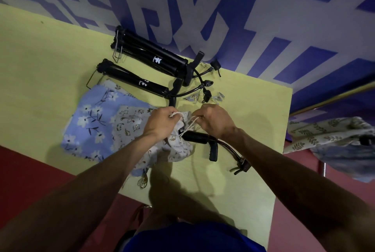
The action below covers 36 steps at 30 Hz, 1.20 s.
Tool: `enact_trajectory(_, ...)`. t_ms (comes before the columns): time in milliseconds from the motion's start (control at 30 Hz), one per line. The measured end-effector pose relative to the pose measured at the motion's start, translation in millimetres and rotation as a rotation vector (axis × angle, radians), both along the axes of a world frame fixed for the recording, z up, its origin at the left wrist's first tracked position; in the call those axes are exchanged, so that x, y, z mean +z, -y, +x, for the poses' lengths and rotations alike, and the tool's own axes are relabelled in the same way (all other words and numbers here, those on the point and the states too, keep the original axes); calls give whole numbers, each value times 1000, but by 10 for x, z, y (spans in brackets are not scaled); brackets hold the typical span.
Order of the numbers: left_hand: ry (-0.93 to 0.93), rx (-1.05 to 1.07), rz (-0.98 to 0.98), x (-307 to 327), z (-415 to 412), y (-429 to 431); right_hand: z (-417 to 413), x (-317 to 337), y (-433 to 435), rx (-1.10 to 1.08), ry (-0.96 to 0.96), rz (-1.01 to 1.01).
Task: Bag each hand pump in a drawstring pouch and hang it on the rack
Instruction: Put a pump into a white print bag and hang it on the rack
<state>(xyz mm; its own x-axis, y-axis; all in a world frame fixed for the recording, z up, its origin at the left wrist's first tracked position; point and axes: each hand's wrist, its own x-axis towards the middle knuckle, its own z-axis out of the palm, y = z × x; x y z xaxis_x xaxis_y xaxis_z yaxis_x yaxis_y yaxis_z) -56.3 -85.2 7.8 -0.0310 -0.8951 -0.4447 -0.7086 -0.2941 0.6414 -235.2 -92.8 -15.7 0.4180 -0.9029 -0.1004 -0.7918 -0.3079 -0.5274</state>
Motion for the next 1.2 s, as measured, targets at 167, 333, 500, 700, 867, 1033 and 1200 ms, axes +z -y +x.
enact_trajectory(167, -200, 13, -42, 393, 202, -12, 240, 671, 53, 57, 173, 6)
enact_trajectory(333, -306, 64, -165, 1009, 535, 81, 552, 1583, 142, 48, 259, 77)
enact_trajectory(500, -302, 168, -280, 1605, 808, 253, 834, 2320, 226, -38, 430, 191)
enact_trajectory(700, -447, 127, -312, 2027, 884, 266, 1080, 2925, 280, -99, 576, 112)
enact_trajectory(867, -693, -98, -276, 2196, 949, 264, 1142, 3338, 328, -193, 621, 26)
enact_trajectory(1033, -596, -169, -372, 2405, 568, 298, 1187, 3518, 355, -187, 561, -33)
enact_trajectory(1200, -580, -233, -374, 2327, 187, 385, 1014, 3629, 342, -206, 478, -115)
